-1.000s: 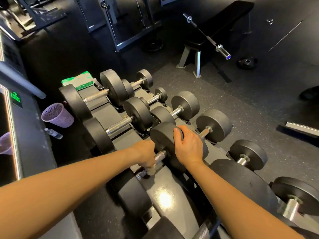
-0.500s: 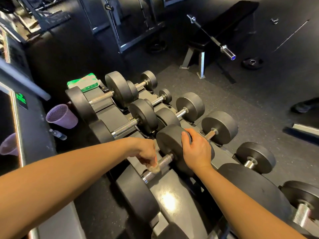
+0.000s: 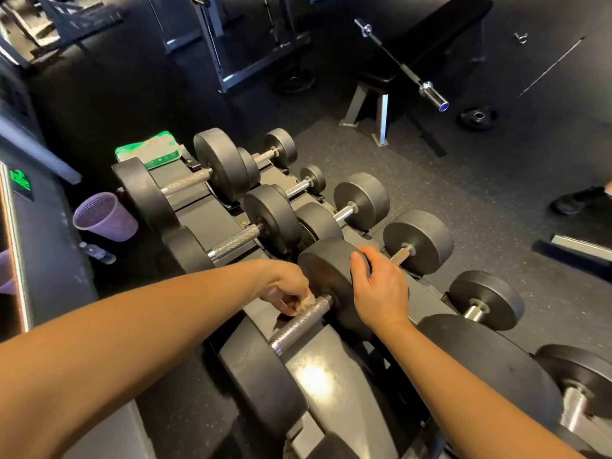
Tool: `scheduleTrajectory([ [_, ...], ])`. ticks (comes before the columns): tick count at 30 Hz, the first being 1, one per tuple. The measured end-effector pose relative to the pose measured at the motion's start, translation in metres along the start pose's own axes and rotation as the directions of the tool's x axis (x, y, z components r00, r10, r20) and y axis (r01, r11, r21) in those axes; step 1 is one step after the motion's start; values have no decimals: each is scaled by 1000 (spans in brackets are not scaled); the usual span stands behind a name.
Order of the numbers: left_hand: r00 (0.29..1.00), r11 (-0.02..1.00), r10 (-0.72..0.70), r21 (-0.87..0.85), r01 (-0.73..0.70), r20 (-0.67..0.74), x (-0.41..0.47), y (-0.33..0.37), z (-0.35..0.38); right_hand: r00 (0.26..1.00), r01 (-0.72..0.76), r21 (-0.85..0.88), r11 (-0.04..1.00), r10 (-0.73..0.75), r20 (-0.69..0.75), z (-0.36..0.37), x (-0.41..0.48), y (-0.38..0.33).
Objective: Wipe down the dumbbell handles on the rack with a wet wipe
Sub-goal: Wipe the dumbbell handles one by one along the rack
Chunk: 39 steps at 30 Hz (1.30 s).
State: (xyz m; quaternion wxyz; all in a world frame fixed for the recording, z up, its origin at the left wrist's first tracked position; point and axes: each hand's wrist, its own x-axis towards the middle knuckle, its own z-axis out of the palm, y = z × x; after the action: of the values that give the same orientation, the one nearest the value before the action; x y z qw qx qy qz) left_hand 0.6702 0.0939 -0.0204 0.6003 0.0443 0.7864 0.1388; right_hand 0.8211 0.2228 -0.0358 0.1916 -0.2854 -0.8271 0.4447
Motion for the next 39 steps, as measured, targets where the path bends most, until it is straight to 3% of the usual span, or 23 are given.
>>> scheduleTrajectory([
  [3, 995, 984, -15, -175, 32, 97, 12, 2, 7, 1000, -4, 3, 1000, 4, -8, 2, 1, 2],
  [5, 975, 981, 40, -194, 3, 220, 4, -1, 6, 1000, -2, 7, 1000, 2, -7, 2, 1, 2],
  [9, 969, 991, 29, 119, -60, 244, -24, -10, -1, 1000, -1, 13, 1000, 0, 6, 1, 0, 1],
  [13, 999, 882, -8, 472, -15, 47, -46, -9, 4, 1000, 6, 20, 1000, -6, 8, 0, -1, 0],
  [15, 969, 819, 155, 574, -17, -191, -49, -6, 14, 1000, 7, 11, 1000, -7, 2, 0, -1, -1],
  [18, 829, 905, 332, 399, -146, -450, -44, -4, 29, 1000, 9, -4, 1000, -9, -1, 0, -1, -2],
  [20, 770, 912, 382, 345, -224, -511, -45, 3, 39, 1000, 12, -13, 1000, -13, -6, 0, 0, -2],
  [23, 748, 850, 468, 473, -233, -471, -52, 9, 52, 1000, 9, -26, 1000, -10, -16, 0, 0, -3],
  [25, 751, 769, 503, 619, -162, -428, -59, 6, 56, 1000, 16, -14, 1000, -16, -24, 0, 0, -3],
  [29, 827, 593, 464, 805, -24, -317, -71, 4, 61, 1000, 21, -3, 1000, -21, -21, 0, -1, -4],
  [32, 846, 497, 471, 868, -20, -250, -81, 7, 63, 1000, 22, 2, 1000, -22, -22, 1, -1, -2],
  [36, 788, 547, 571, 822, -157, -229, -70, 12, 60, 999, 35, 4, 999, -35, -29, 1, 0, 0],
  [39, 802, 498, 570, 851, -163, -180, -72, 13, 58, 999, 33, 1, 999, -33, -21, 0, 0, -1],
])
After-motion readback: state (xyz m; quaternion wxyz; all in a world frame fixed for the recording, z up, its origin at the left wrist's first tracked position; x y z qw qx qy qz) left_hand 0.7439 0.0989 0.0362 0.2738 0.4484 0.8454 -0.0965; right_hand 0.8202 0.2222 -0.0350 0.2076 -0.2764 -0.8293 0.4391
